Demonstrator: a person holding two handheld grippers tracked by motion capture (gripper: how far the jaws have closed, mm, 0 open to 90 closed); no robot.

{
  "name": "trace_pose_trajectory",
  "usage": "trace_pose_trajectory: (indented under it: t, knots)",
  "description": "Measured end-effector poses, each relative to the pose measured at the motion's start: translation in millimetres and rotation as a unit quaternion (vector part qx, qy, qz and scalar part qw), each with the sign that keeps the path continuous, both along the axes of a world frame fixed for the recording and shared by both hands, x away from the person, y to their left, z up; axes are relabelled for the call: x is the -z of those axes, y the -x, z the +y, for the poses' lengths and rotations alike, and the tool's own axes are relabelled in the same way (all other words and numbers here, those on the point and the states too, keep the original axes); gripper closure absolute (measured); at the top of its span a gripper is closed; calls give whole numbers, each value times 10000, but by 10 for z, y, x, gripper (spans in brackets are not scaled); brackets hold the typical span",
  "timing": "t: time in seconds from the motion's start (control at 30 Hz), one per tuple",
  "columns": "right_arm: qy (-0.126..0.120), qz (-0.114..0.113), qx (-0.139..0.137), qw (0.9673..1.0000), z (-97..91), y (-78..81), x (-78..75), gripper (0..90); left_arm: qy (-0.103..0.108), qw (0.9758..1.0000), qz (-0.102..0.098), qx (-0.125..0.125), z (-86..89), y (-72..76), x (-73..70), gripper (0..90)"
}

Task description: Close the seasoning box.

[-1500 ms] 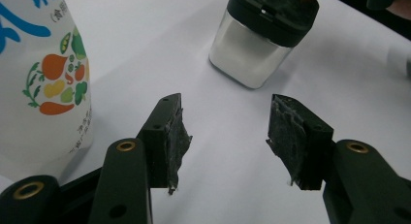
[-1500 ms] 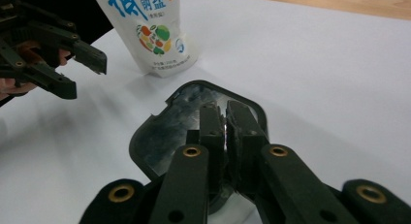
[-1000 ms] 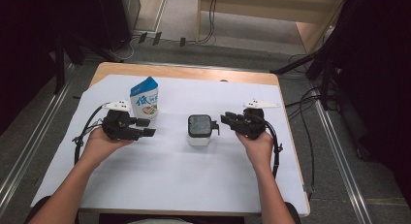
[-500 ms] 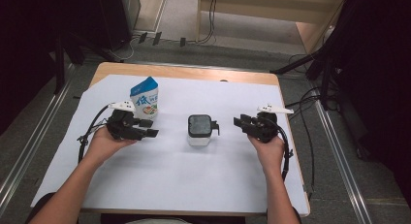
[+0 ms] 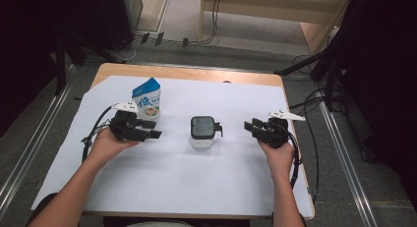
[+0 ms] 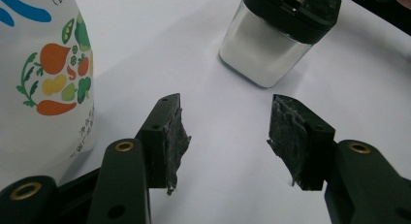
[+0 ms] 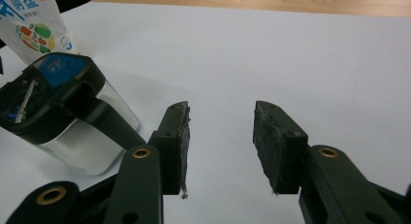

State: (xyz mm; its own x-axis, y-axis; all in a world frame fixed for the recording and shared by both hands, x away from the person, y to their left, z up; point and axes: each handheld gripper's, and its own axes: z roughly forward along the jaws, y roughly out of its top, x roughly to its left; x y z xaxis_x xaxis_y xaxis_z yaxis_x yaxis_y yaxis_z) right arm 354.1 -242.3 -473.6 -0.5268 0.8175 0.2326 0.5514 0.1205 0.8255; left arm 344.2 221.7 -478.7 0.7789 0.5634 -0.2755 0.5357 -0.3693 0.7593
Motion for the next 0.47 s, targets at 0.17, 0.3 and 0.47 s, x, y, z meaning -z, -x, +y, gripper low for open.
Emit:
trace_pose_trajectory:
  t: [0.17, 0.3, 0.47]
  knots:
    - [23, 2, 35, 10000, -34, 6, 19, 566, 42, 10000, 11, 30, -17, -12, 5, 463]
    - [59, -6, 23, 10000, -39, 7, 28, 565, 4, 10000, -14, 2, -20, -21, 19, 461]
    - [98, -31, -16, 9999, -21, 7, 36, 565, 81, 10000, -33, 17, 3, -30, 12, 461]
